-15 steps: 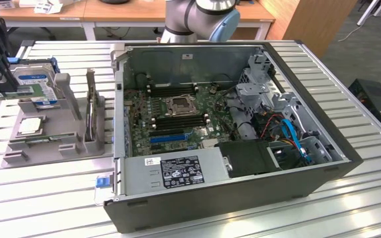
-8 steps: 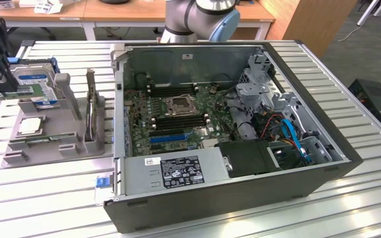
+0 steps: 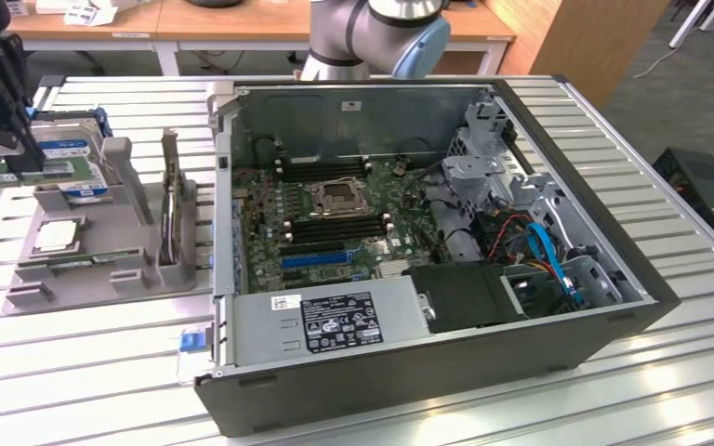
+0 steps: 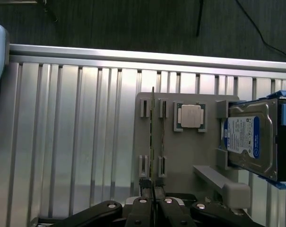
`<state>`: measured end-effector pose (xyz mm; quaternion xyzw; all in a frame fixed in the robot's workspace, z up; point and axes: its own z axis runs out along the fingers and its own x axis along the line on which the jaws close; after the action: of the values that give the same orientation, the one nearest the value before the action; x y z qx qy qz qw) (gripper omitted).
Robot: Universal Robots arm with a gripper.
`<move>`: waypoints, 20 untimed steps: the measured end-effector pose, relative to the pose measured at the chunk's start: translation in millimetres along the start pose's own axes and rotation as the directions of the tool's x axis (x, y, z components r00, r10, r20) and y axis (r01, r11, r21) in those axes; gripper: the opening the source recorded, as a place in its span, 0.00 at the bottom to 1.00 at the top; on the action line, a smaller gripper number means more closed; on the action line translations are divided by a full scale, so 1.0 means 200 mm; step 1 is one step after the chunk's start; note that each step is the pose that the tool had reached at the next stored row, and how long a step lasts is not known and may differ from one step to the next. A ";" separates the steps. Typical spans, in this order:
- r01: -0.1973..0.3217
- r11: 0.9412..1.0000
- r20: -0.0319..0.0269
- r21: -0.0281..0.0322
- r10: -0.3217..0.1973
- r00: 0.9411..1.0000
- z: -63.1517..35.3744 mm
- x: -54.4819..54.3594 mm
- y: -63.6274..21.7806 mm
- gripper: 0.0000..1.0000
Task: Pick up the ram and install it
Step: 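Pick up the ram and move it above insertion slot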
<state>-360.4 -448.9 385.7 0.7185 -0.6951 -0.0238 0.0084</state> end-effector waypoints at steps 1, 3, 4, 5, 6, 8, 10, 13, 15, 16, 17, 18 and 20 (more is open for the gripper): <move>0.000 1.000 0.000 0.000 0.000 1.000 0.000 0.00 -0.007 0.13; 0.000 1.000 0.000 0.000 0.000 1.000 -0.001 0.00 -0.021 0.13; 0.000 1.000 0.000 0.000 0.000 1.000 -0.002 0.00 -0.028 0.13; 0.000 1.000 0.000 0.000 0.000 1.000 -0.002 0.00 -0.034 0.13; 0.000 1.000 0.000 0.000 0.000 1.000 -0.003 0.00 -0.041 0.13; 0.000 1.000 0.000 -0.001 0.000 1.000 -0.005 0.00 -0.055 0.13; 0.000 1.000 0.000 -0.001 0.000 1.000 -0.006 0.00 -0.070 0.13; 0.000 1.000 0.000 -0.001 0.000 1.000 -0.009 0.00 -0.093 0.13; 0.000 1.000 0.000 -0.002 0.000 1.000 -0.011 0.00 -0.109 0.13; 0.000 1.000 0.000 -0.002 0.000 1.000 -0.012 0.00 -0.117 0.13; 0.000 1.000 0.000 -0.002 0.000 1.000 -0.012 0.00 -0.125 0.13; 0.000 1.000 0.000 -0.003 0.000 1.000 -0.013 0.00 -0.134 0.13; 0.000 1.000 0.000 -0.003 0.000 1.000 -0.016 0.00 -0.153 0.13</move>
<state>-329.7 -448.9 387.4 0.7184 -0.6951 -0.0250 0.0095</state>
